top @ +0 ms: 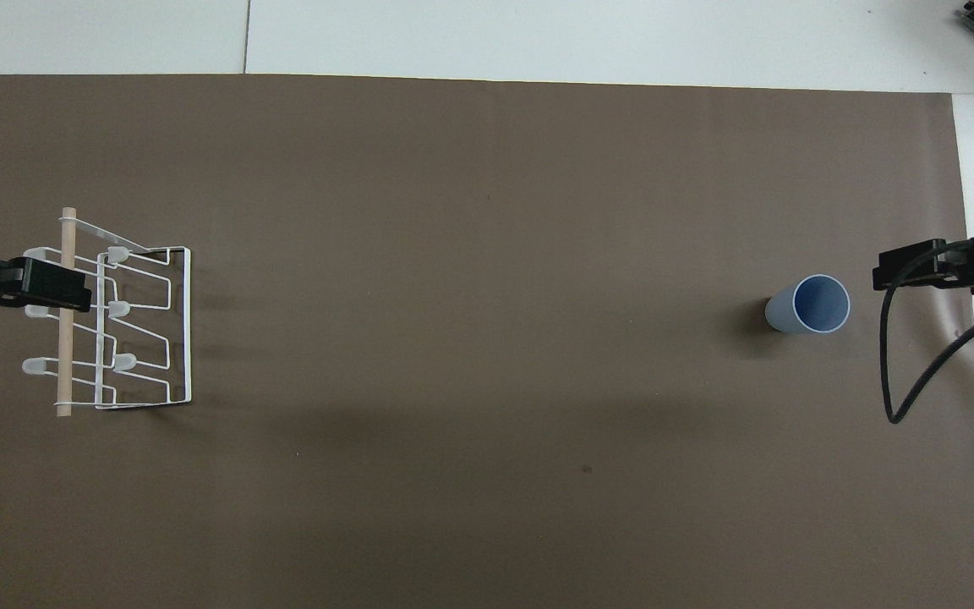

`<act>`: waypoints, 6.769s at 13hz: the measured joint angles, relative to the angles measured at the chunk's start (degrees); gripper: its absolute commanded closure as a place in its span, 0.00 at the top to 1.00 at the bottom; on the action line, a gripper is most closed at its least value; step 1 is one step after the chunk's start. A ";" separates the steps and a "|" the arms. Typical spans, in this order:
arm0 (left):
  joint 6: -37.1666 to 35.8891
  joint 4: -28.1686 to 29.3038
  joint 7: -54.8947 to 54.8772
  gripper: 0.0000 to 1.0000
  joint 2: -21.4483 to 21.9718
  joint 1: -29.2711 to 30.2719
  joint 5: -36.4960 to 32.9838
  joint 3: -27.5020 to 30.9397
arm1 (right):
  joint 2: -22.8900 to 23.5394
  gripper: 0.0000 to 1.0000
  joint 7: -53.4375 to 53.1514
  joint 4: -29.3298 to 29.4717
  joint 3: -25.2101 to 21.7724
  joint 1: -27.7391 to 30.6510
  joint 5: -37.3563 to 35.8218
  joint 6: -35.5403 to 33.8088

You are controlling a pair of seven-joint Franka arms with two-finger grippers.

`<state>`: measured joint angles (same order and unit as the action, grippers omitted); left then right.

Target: Hang cup on cup holder

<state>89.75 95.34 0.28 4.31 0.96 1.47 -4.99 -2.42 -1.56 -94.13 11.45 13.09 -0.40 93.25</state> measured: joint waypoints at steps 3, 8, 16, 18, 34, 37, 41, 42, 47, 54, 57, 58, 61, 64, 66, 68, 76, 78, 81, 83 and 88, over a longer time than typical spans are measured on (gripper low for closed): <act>0.00 0.00 -0.02 1.00 0.00 0.00 0.00 0.00 | 0.00 1.00 0.00 0.00 0.00 0.00 0.00 0.00; 0.00 0.00 -0.17 1.00 0.00 0.00 0.02 -0.04 | 0.00 1.00 0.00 0.00 0.00 0.00 0.00 0.00; 0.00 0.00 -0.24 1.00 0.00 0.00 0.03 -0.05 | -0.02 1.00 1.45 -0.29 0.00 0.06 0.00 -0.02; 0.00 0.00 -0.24 1.00 0.00 0.00 0.03 -0.05 | -0.15 1.00 3.84 -0.98 -0.05 0.56 0.00 0.01; -0.05 0.04 -0.30 1.00 0.00 -0.01 0.33 -0.14 | 5.25 1.00 7.34 -16.82 0.26 -0.96 0.06 26.37; -0.12 0.04 -0.39 1.00 0.00 -0.12 0.33 -0.21 | 8.34 1.00 7.34 -18.74 0.14 -0.75 0.06 31.63; -0.27 0.28 -0.39 1.00 0.04 -0.58 0.33 -0.21 | 9.96 1.00 7.34 -23.59 0.20 -0.89 0.06 38.20; -0.27 0.28 -0.39 1.00 0.05 -0.65 0.33 -0.23 | 10.18 1.00 7.34 -24.36 0.20 -0.89 0.06 38.88; 2.39 0.38 -3.05 1.00 0.07 -0.63 0.33 0.05 | 10.46 1.00 7.47 -26.94 0.08 -0.75 0.07 39.50; 3.63 1.28 -5.70 1.00 0.08 -0.62 0.33 0.10 | 10.47 0.79 8.96 -27.27 -0.02 -0.67 0.05 39.50; 4.85 3.15 -5.73 1.00 0.48 -0.61 0.33 0.10 | 10.46 0.64 8.98 -27.11 0.00 -0.73 0.05 39.50; 5.39 3.87 -5.74 1.00 0.75 -0.61 0.33 0.10 | 10.45 0.61 8.98 -27.00 0.03 -0.74 0.05 39.49; 5.99 5.03 -5.74 1.00 1.45 -0.61 0.33 0.11 | 10.42 0.49 9.00 -26.56 0.06 -0.76 0.04 38.87; 6.09 5.46 -5.75 1.00 1.78 -0.61 0.33 0.11 | 10.32 0.41 9.01 -24.82 0.07 -0.77 0.03 36.22; 6.10 5.59 -5.75 1.00 1.83 -0.61 0.40 0.10 | 10.32 0.37 9.02 -24.28 0.07 -0.77 0.03 35.70; 6.08 5.75 -5.75 1.00 1.90 -0.61 1.14 0.10 | 10.32 0.32 9.03 -24.27 0.07 -0.77 0.03 35.65; 5.99 6.12 -5.75 1.00 2.04 -0.61 1.53 0.10 | 10.00 0.00 9.05 -24.02 -0.21 -0.56 -0.65 35.68; 5.99 6.37 -5.75 1.00 2.13 -0.61 1.54 0.10 | 9.87 0.00 9.05 -24.10 -0.18 -0.54 -0.65 35.60; 5.99 6.93 -5.74 1.00 2.56 -0.61 2.03 0.12 | 9.87 0.00 9.05 -24.11 -0.18 -0.56 -0.65 35.60; 5.88 7.08 -5.52 1.00 2.68 -0.53 4.83 0.28 | 9.86 0.00 9.05 -24.09 -0.17 -0.64 -0.65 35.60; 4.71 7.36 1.43 1.00 2.78 0.28 8.63 0.70 | 9.86 0.00 9.23 -21.04 0.23 -2.20 -1.13 31.98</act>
<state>94.46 102.70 1.71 7.09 1.24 10.10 -4.29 7.43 7.67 -115.17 11.67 10.88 -1.53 125.23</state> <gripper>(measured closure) 0.000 0.952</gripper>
